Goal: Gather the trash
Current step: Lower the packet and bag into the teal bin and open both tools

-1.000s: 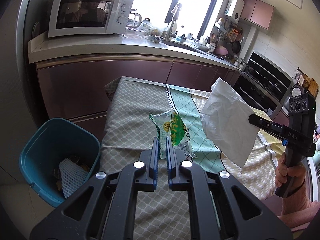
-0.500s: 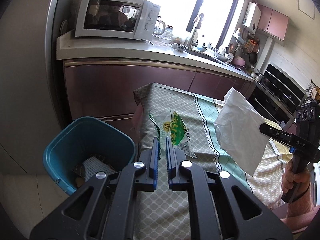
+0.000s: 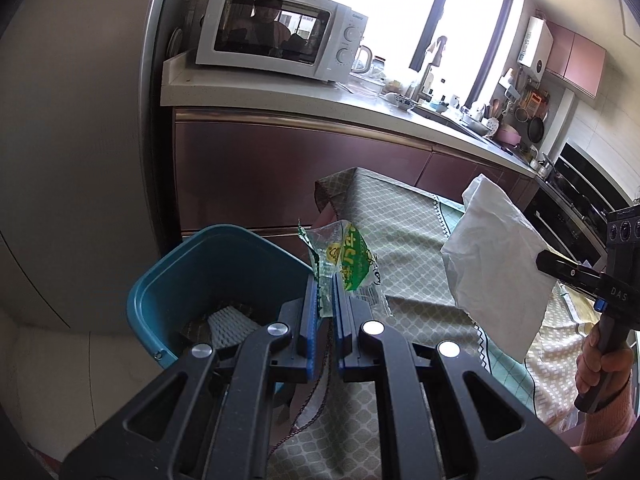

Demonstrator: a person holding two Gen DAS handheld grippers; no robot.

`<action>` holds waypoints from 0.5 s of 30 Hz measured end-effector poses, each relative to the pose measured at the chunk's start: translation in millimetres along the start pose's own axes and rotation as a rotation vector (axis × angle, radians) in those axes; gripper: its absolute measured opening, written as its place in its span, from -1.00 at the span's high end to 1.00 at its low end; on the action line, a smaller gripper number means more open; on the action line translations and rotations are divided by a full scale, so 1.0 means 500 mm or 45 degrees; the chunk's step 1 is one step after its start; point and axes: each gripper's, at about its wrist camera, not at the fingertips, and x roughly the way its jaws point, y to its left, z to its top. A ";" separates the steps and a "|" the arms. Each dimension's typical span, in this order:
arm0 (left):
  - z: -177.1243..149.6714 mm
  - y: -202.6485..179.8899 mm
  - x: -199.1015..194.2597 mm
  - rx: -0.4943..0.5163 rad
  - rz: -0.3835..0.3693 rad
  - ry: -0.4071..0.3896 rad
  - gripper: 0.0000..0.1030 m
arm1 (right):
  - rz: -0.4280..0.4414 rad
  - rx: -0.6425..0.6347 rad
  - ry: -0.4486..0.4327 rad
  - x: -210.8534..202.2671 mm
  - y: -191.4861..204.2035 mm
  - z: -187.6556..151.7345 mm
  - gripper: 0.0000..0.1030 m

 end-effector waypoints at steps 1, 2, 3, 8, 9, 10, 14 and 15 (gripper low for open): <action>-0.001 0.006 0.000 -0.005 0.009 0.003 0.85 | 0.005 -0.002 0.006 0.006 0.003 0.002 0.95; -0.002 0.011 0.002 -0.009 0.017 0.006 0.85 | 0.013 -0.004 0.013 0.014 0.007 0.004 0.95; -0.003 0.018 0.004 -0.014 0.024 0.009 0.85 | 0.016 -0.008 0.020 0.021 0.009 0.005 0.95; -0.006 0.046 0.014 -0.041 0.064 0.019 0.85 | 0.033 -0.017 0.055 0.059 0.021 0.013 0.95; -0.008 0.052 0.015 -0.047 0.071 0.021 0.85 | 0.037 -0.017 0.063 0.067 0.023 0.015 0.95; -0.008 0.057 0.017 -0.054 0.076 0.024 0.85 | 0.042 -0.018 0.071 0.074 0.026 0.015 0.95; -0.012 0.080 0.028 -0.079 0.105 0.036 0.85 | 0.059 -0.019 0.101 0.106 0.037 0.021 0.95; -0.013 0.087 0.032 -0.087 0.110 0.039 0.85 | 0.059 -0.023 0.107 0.113 0.039 0.023 0.95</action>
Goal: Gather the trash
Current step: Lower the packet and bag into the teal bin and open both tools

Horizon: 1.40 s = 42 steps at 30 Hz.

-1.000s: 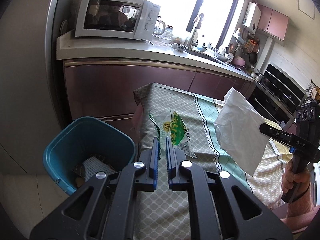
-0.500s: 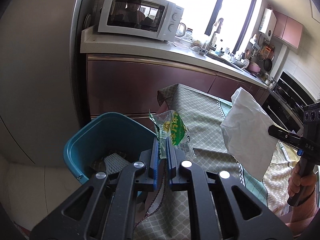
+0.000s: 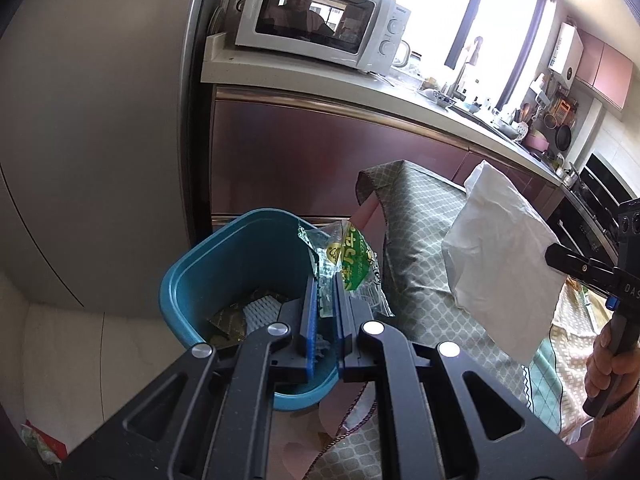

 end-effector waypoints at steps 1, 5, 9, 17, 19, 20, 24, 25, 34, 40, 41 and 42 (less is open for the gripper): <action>-0.001 0.004 0.004 -0.009 0.006 0.003 0.85 | 0.003 -0.002 0.008 0.008 0.002 0.002 0.95; -0.005 0.020 0.021 -0.037 0.032 0.021 0.85 | 0.018 -0.009 0.040 0.043 0.006 0.013 0.95; -0.007 0.035 0.038 -0.056 0.054 0.037 0.85 | 0.019 -0.012 0.074 0.079 0.008 0.020 0.95; -0.005 0.061 0.080 -0.081 0.096 0.067 0.85 | 0.047 0.033 0.138 0.146 0.009 0.030 0.95; -0.005 0.068 0.092 -0.091 0.105 0.075 0.85 | 0.039 0.036 0.156 0.166 0.012 0.032 0.95; -0.005 0.072 0.098 -0.096 0.110 0.080 0.85 | 0.036 0.037 0.165 0.175 0.014 0.031 0.95; -0.012 0.080 0.120 -0.112 0.135 0.099 0.85 | 0.015 0.041 0.197 0.212 0.017 0.032 0.95; -0.013 0.083 0.126 -0.115 0.142 0.105 0.85 | 0.008 0.045 0.205 0.222 0.016 0.032 0.95; -0.012 0.099 0.187 -0.125 0.205 0.146 0.83 | -0.035 0.057 0.293 0.304 0.025 0.028 0.94; -0.014 0.109 0.224 -0.136 0.230 0.174 0.82 | -0.075 0.059 0.344 0.357 0.037 0.034 0.88; -0.014 0.108 0.231 -0.136 0.231 0.180 0.82 | -0.079 0.064 0.351 0.363 0.036 0.034 0.88; -0.016 0.109 0.233 -0.135 0.231 0.183 0.82 | -0.078 0.073 0.359 0.367 0.035 0.035 0.87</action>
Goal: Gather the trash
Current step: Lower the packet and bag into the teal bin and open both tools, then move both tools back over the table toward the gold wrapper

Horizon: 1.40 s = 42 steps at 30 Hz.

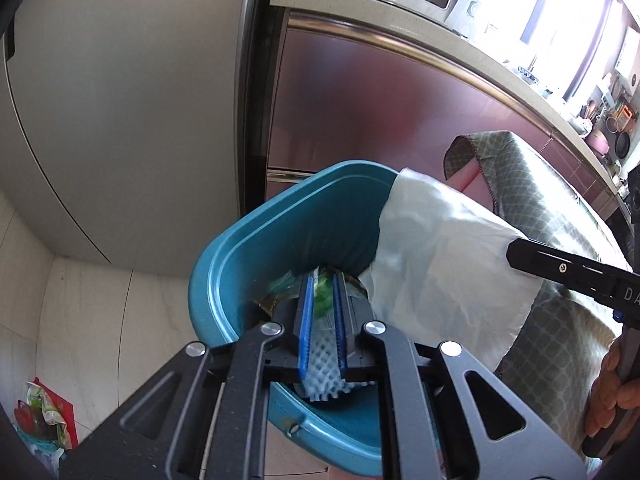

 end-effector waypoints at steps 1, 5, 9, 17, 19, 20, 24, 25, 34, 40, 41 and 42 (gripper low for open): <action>0.001 -0.002 0.005 0.002 0.000 0.003 0.82 | -0.004 0.004 0.000 0.002 0.000 0.002 0.87; 0.001 -0.007 0.012 0.000 -0.014 0.001 0.82 | -0.009 -0.001 0.006 0.004 0.000 0.004 0.83; -0.004 -0.009 -0.006 0.003 -0.044 -0.022 0.78 | -0.006 0.009 -0.006 -0.001 -0.004 0.002 0.79; -0.015 -0.054 -0.069 0.069 -0.116 -0.096 0.64 | 0.023 0.023 -0.049 -0.054 -0.022 -0.027 0.64; -0.020 -0.077 -0.087 0.109 -0.131 -0.119 0.53 | 0.034 0.016 -0.070 -0.079 -0.023 -0.036 0.62; -0.023 -0.091 -0.095 0.130 -0.139 -0.130 0.47 | 0.034 0.011 -0.083 -0.090 -0.022 -0.040 0.60; -0.032 -0.140 -0.130 0.203 -0.174 -0.168 0.30 | 0.037 -0.024 -0.130 -0.147 -0.018 -0.061 0.45; -0.034 -0.152 -0.140 0.218 -0.183 -0.178 0.27 | 0.035 -0.037 -0.144 -0.164 -0.018 -0.069 0.44; -0.071 -0.303 -0.211 0.410 -0.372 -0.243 -0.09 | -0.105 -0.101 -0.329 -0.343 -0.064 -0.163 0.24; -0.100 -0.449 -0.215 0.550 -0.527 -0.198 -0.15 | -0.267 0.029 -0.452 -0.487 -0.168 -0.247 0.21; -0.106 -0.477 -0.213 0.574 -0.554 -0.185 -0.15 | -0.296 0.059 -0.470 -0.511 -0.190 -0.262 0.21; -0.113 -0.503 -0.213 0.596 -0.574 -0.175 -0.15 | -0.330 0.090 -0.487 -0.534 -0.212 -0.276 0.21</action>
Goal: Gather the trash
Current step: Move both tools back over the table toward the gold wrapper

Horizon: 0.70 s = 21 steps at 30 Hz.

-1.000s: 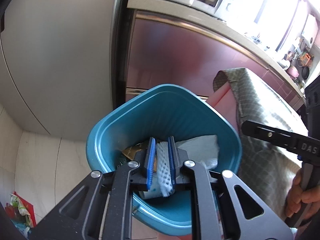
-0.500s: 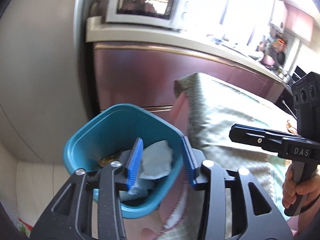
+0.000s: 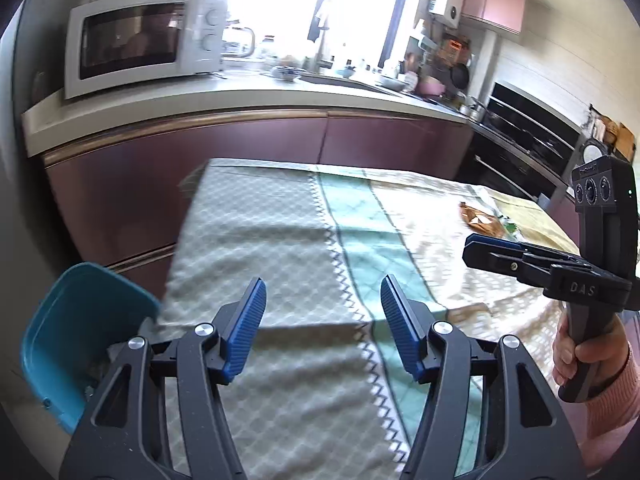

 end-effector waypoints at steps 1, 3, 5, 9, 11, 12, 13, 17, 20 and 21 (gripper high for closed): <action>0.004 -0.027 0.014 0.022 -0.025 0.010 -0.15 | -0.036 0.026 -0.012 -0.016 -0.026 -0.004 0.21; 0.014 -0.074 0.042 0.054 -0.077 0.038 -0.15 | -0.103 0.086 -0.042 -0.051 -0.078 -0.013 0.21; 0.023 -0.118 0.070 0.082 -0.132 0.063 -0.15 | -0.183 0.135 -0.069 -0.084 -0.131 -0.019 0.20; 0.044 -0.200 0.137 0.125 -0.221 0.129 -0.15 | -0.306 0.213 -0.127 -0.142 -0.226 -0.025 0.13; 0.059 -0.240 0.179 0.149 -0.244 0.159 -0.15 | -0.358 0.250 -0.144 -0.166 -0.278 -0.027 0.08; 0.066 -0.255 0.197 0.159 -0.259 0.174 -0.15 | -0.383 0.266 -0.149 -0.175 -0.304 -0.027 0.05; 0.071 -0.273 0.218 0.163 -0.263 0.187 -0.15 | -0.405 0.285 -0.156 -0.184 -0.327 -0.028 0.04; 0.090 -0.333 0.304 0.160 -0.293 0.253 -0.13 | -0.458 0.365 -0.168 -0.200 -0.409 -0.031 0.00; 0.099 -0.368 0.353 0.163 -0.299 0.289 -0.12 | -0.473 0.409 -0.153 -0.203 -0.461 -0.032 -0.02; 0.103 -0.379 0.368 0.160 -0.306 0.302 -0.12 | -0.472 0.421 -0.144 -0.202 -0.476 -0.033 -0.03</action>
